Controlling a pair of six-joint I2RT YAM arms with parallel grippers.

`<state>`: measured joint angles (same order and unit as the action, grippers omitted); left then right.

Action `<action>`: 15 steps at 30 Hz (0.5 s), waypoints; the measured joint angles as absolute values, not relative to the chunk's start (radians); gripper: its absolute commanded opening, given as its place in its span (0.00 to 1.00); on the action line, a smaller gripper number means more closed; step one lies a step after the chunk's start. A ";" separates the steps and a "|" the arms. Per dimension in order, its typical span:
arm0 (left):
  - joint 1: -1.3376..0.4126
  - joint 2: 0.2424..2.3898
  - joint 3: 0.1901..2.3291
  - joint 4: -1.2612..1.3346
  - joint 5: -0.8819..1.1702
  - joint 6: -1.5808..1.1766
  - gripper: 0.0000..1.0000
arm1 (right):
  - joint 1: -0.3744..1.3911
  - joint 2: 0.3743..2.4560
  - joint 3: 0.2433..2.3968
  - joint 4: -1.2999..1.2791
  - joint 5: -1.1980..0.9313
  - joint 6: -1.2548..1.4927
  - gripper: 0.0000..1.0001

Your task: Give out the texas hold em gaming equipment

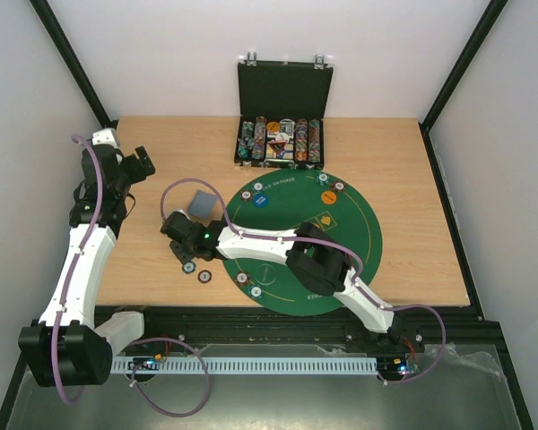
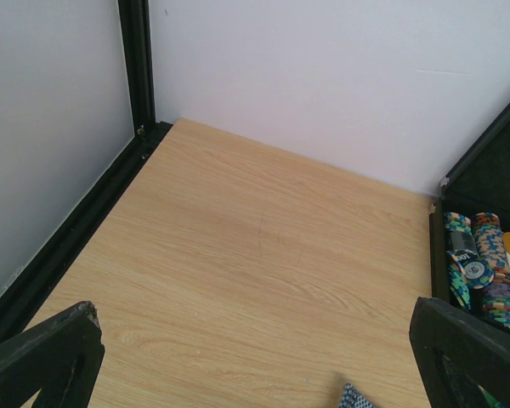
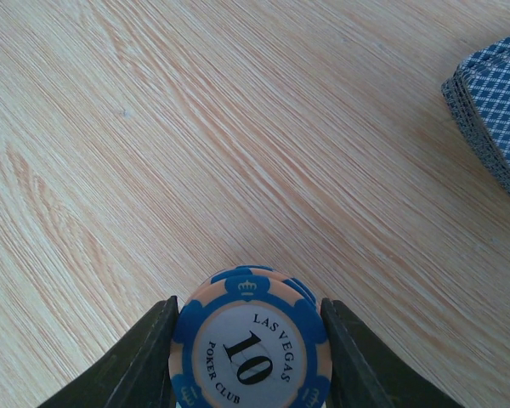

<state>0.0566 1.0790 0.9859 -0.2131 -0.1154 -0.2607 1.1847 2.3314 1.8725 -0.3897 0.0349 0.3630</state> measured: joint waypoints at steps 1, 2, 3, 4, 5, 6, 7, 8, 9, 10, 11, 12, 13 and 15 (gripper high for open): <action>0.057 1.079 0.986 -0.213 -0.116 -0.261 1.00 | 1.185 2.331 1.872 -0.390 0.036 0.363 0.34; 0.057 1.079 0.986 -0.213 -0.116 -0.261 0.99 | 1.185 2.331 1.872 -0.390 0.037 0.363 0.34; 0.057 1.079 0.986 -0.213 -0.115 -0.261 0.99 | 1.185 2.330 1.872 -0.392 0.037 0.363 0.34; 0.057 1.079 0.986 -0.213 -0.116 -0.261 0.99 | 1.185 2.329 1.872 -0.393 0.038 0.363 0.34; 0.057 1.079 0.986 -0.213 -0.116 -0.261 0.99 | 1.185 2.329 1.872 -0.393 0.038 0.363 0.34; 0.057 1.079 0.986 -0.213 -0.116 -0.261 0.99 | 1.184 2.328 1.872 -0.395 0.038 0.363 0.34; 0.057 1.079 0.986 -0.213 -0.116 -0.261 1.00 | 1.184 2.326 1.872 -0.395 0.038 0.363 0.34; 0.057 1.079 0.986 -0.213 -0.116 -0.261 1.00 | 1.184 2.323 1.872 -0.398 0.039 0.363 0.33; 0.057 1.079 0.986 -0.213 -0.116 -0.261 0.99 | 1.184 2.318 1.872 -0.399 0.039 0.363 0.33; 0.057 1.079 0.986 -0.213 -0.116 -0.261 0.99 | 1.184 2.310 1.867 -0.399 0.040 0.364 0.33; 0.057 1.079 0.986 -0.213 -0.116 -0.261 0.99 | 1.184 2.300 1.859 -0.398 0.041 0.365 0.33; 0.057 1.079 0.986 -0.213 -0.116 -0.261 0.99 | 1.183 2.284 1.843 -0.392 0.041 0.367 0.33; 0.057 1.079 0.986 -0.213 -0.116 -0.261 0.99 | 1.182 2.270 1.831 -0.392 0.042 0.368 0.33; 0.057 1.079 0.986 -0.213 -0.116 -0.261 1.00 | 1.177 2.231 1.797 -0.385 0.041 0.374 0.33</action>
<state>0.0566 1.0790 0.9859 -0.2131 -0.1158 -0.2607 1.1774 2.2311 1.7969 -0.3855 0.0406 0.3740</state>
